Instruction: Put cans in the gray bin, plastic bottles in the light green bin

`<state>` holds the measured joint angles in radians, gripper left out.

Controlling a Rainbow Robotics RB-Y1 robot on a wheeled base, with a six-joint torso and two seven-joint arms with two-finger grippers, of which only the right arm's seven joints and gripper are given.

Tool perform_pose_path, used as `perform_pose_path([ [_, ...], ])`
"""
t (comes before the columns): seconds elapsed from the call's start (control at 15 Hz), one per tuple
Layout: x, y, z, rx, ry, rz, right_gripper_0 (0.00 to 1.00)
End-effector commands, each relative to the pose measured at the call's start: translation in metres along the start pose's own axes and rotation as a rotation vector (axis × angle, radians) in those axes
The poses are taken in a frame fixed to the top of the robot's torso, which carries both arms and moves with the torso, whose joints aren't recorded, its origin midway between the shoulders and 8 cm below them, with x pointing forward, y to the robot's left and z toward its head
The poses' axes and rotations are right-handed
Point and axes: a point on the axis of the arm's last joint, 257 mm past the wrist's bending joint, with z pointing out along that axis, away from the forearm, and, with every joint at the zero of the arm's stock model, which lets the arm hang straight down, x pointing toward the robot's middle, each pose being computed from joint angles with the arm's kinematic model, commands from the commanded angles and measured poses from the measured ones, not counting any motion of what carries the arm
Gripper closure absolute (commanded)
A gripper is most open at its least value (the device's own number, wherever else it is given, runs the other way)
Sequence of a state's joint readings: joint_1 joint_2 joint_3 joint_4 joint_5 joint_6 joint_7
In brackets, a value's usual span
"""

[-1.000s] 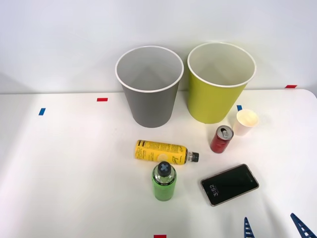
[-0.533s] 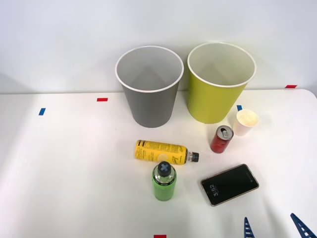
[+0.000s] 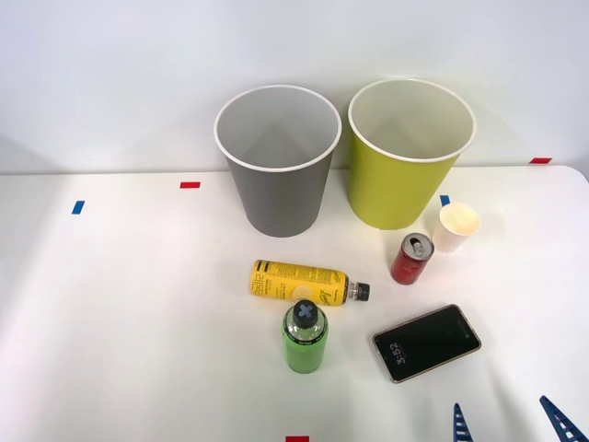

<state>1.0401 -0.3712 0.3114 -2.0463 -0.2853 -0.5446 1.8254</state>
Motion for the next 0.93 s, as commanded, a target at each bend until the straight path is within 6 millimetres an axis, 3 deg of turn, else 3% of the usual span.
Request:
perform_pose_path([
  [0.07, 0.0, 0.0, 0.0, 0.0, 0.0, 0.0, 0.0],
  [0.93, 0.0, 0.0, 0.0, 0.0, 0.0, 0.0, 0.0],
])
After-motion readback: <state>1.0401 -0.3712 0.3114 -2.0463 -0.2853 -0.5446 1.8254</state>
